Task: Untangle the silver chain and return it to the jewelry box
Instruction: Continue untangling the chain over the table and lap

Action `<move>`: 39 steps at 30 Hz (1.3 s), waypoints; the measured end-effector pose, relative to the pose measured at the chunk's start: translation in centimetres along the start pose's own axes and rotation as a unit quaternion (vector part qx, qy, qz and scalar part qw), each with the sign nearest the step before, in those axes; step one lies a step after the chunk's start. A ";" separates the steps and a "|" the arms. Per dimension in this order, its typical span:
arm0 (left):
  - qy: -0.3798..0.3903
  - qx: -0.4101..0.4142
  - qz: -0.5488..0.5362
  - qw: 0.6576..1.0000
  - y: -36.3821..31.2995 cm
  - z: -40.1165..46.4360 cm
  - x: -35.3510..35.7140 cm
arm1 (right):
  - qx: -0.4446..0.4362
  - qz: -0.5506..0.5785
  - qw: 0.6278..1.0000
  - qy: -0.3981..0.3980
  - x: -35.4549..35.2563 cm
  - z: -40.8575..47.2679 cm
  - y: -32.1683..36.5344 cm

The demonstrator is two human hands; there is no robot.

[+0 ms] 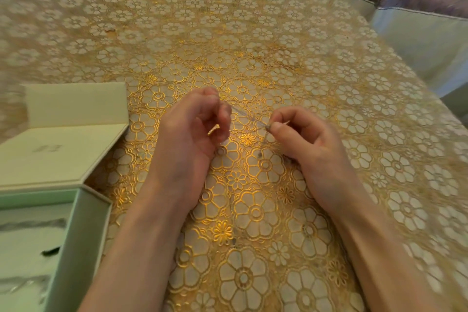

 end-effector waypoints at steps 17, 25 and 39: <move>0.056 -0.056 -0.052 0.996 -0.5 -0.6 0.0 | 0.030 0.074 0.997 -0.008 -0.6 0.1 -0.3; 0.077 -0.065 -0.165 0.981 -0.3 -0.4 -0.1 | 0.015 0.083 0.996 0.010 -0.6 0.0 -0.2; 0.034 -0.083 -0.049 0.995 -0.4 -0.5 0.0 | 0.036 0.186 0.982 -0.004 -1.2 0.2 -0.7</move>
Point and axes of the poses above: each hand's wrist, its own z-axis towards the middle knuckle, its own x-axis out of the palm, y = z × x, the point moved 1 cm from there along z, towards the middle knuckle, and after that the axes turned 4 degrees about y, right-handed, at the moved point
